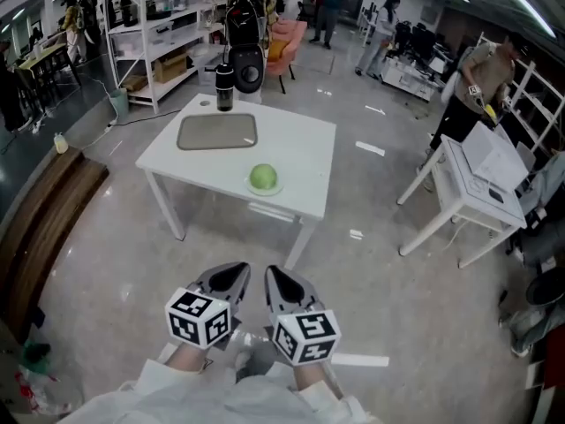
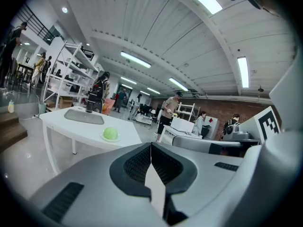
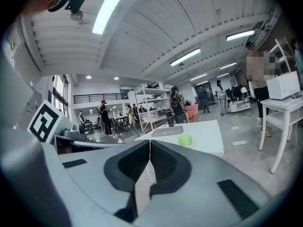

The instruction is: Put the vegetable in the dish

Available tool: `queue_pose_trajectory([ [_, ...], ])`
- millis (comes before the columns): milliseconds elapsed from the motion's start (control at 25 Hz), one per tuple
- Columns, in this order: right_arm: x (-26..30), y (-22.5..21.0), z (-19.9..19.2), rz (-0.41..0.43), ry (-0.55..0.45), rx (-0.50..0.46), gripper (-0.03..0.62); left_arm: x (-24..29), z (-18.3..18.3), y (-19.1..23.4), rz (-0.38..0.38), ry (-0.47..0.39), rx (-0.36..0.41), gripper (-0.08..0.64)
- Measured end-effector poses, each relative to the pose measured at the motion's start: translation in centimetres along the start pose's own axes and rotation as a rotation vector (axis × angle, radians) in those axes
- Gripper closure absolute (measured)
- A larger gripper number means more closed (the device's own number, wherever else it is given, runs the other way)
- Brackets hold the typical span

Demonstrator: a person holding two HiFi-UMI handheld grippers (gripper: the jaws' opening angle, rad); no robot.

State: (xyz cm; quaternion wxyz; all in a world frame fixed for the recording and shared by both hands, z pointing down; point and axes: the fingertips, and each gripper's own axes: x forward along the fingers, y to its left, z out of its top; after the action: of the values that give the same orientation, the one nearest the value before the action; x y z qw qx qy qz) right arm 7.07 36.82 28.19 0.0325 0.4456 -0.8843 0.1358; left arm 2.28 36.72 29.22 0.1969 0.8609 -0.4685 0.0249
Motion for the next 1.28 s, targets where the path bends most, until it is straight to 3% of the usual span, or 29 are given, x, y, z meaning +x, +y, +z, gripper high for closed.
queue_pose_trajectory([
  [240,2.8,-1.9,-0.5,-0.002,0.025,0.007,0.577,2.6,0.2,2.0,-0.005,0.017,-0.016,0.551],
  [640,10.4,-6.9,2.0,0.022,0.021,-0.012,0.577,9.7,2.7,7.0,0.031,0.035,-0.002,0.551],
  [840,15.4,-10.7,5.3,0.044,0.006,-0.018,0.577,14.6,6.7,9.1,0.008,0.013,0.017,0.551],
  [1280,24.2,-17.4,10.4,0.123,-0.011,-0.065,0.577,24.1,12.9,14.7,0.093,-0.043,0.031,0.551],
])
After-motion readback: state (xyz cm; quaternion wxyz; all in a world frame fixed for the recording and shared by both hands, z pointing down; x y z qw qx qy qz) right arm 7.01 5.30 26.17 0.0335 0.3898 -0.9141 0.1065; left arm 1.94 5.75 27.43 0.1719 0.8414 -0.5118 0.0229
